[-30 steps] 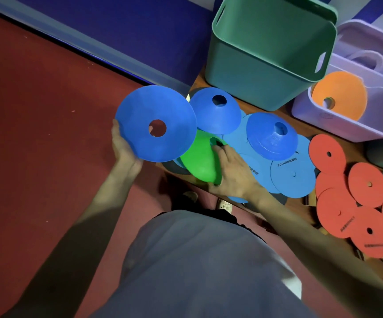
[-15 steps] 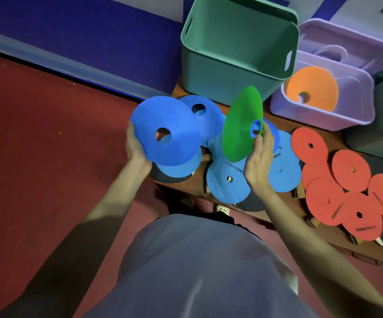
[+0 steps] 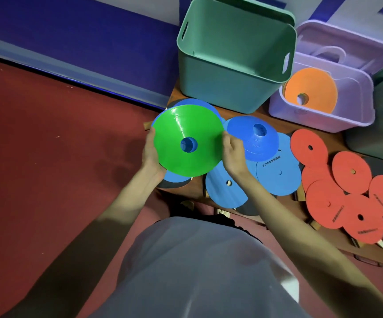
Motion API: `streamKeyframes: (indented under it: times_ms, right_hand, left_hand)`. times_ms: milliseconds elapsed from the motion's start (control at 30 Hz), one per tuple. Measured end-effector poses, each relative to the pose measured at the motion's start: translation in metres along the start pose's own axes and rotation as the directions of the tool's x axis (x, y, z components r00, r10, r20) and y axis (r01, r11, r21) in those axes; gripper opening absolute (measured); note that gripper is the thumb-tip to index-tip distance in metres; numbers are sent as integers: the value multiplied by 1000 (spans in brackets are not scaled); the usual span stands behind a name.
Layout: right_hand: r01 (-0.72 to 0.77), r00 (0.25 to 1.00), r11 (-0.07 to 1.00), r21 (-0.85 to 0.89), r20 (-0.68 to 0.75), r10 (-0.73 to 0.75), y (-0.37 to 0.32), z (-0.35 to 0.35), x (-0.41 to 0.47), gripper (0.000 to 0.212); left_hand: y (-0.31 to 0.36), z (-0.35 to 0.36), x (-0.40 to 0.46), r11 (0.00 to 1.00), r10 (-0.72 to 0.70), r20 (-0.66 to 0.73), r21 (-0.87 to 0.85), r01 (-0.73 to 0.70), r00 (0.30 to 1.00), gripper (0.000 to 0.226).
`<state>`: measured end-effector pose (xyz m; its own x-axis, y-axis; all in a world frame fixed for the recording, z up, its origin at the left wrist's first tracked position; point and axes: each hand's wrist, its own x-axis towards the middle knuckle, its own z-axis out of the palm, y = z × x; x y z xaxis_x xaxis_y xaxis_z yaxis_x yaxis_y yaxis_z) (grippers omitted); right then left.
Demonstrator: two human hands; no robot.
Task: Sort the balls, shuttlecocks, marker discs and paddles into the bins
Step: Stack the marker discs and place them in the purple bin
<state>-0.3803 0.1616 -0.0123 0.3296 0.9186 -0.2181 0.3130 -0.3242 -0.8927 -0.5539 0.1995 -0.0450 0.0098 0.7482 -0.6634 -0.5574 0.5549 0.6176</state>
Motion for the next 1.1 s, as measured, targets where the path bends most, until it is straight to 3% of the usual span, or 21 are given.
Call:
streamKeyframes:
  times_ms: [133, 267, 367, 500, 633, 733, 833, 967, 1100]
  right_hand:
    - [181, 982, 932, -315, 5, -189, 10, 6, 8, 43]
    - [218, 976, 867, -448, 88, -200, 18, 15, 20, 20]
    - [271, 962, 848, -456, 147, -228, 17, 22, 32, 38]
    - [325, 941, 812, -484, 248, -228, 17, 27, 62, 43]
    - [406, 871, 754, -517, 468, -149, 20, 30, 90, 62]
    - [417, 829, 725, -547, 556, -58, 24, 34, 102, 70]
    - [470, 801, 611, -637, 598, 8, 25, 36, 105, 86]
    - [567, 783, 463, -681, 620, -48, 21, 36, 95, 105]
    - [568, 810, 427, -704, 571, -135, 23, 27, 78, 125]
  left_hand:
    - [1, -7, -1, 999, -45, -41, -18, 44, 998, 39]
    - [3, -20, 3, 1000, -6, -136, -25, 2, 991, 35]
    - [8, -33, 5, 999, 31, -199, -6, -32, 980, 36]
    - [10, -56, 4, 999, 51, -219, -7, -54, 974, 41]
    - [11, -67, 0, 995, 98, -266, -7, -103, 959, 36]
    - [10, -73, -1, 989, 136, -302, -16, -147, 944, 26]
    - [8, -75, -3, 981, 160, -349, -52, -189, 923, 25]
    - [5, -75, -5, 969, 188, -409, -72, -236, 893, 18]
    - [6, -77, -7, 965, 194, -435, -74, -250, 879, 15]
